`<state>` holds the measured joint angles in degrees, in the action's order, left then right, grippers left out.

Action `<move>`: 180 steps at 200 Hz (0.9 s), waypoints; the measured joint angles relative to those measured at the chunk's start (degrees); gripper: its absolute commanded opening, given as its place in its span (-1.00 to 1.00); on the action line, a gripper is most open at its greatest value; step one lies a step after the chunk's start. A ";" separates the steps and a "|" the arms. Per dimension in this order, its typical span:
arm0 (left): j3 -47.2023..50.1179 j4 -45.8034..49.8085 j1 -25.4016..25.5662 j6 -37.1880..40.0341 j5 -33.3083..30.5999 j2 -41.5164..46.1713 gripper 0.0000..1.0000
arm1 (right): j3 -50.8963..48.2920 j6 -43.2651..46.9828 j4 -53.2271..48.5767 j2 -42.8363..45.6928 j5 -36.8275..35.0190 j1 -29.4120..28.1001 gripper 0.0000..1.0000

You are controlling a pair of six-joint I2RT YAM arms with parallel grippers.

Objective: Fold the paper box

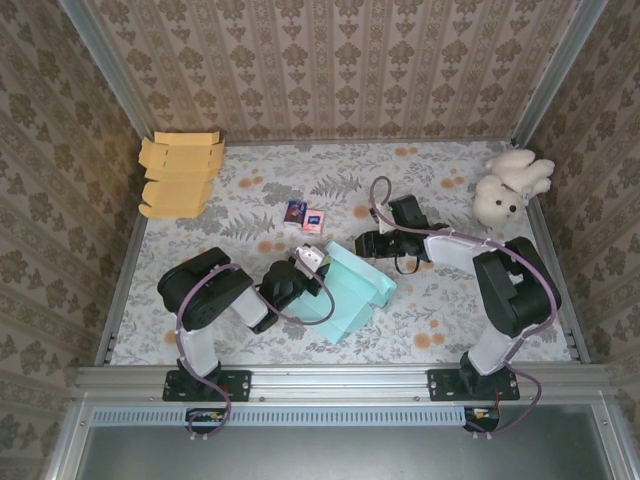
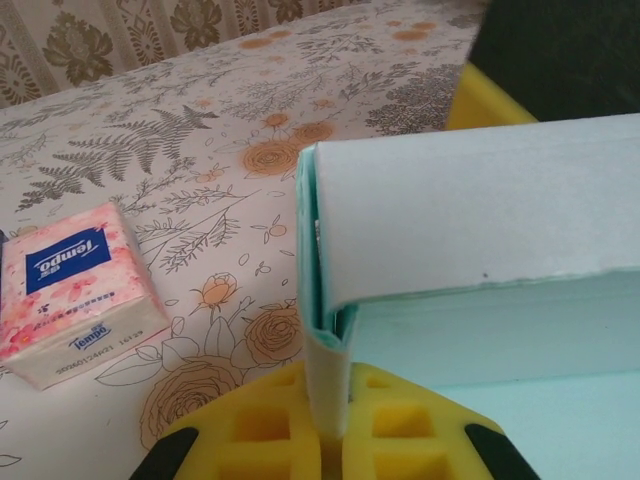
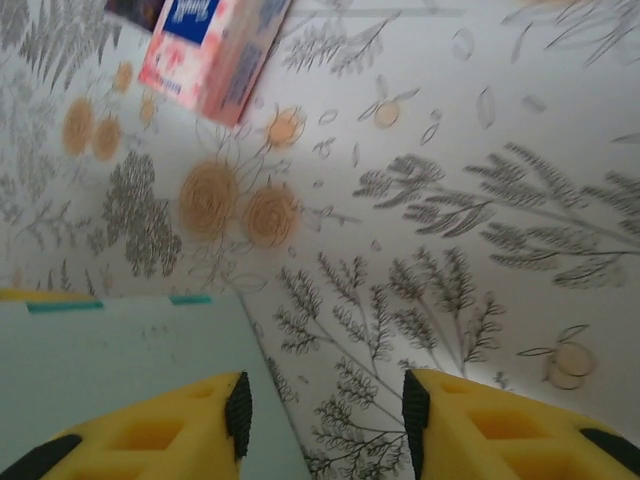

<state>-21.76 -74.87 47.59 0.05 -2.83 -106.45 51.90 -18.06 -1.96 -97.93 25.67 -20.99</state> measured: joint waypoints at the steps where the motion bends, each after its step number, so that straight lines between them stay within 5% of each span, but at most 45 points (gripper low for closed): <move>1: 0.00 -0.02 0.00 0.00 0.00 -0.02 -1.00 | 0.02 -0.02 0.00 -0.09 0.13 -0.02 -0.14; 180: -0.26 -1.99 0.07 0.00 -3.43 -1.57 -1.00 | 8.09 14.29 -6.19 -10.73 9.53 -3.98 -0.14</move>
<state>-22.02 -76.86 47.66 0.05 -6.26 -108.03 59.99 -3.77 -8.14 -108.66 35.20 -24.97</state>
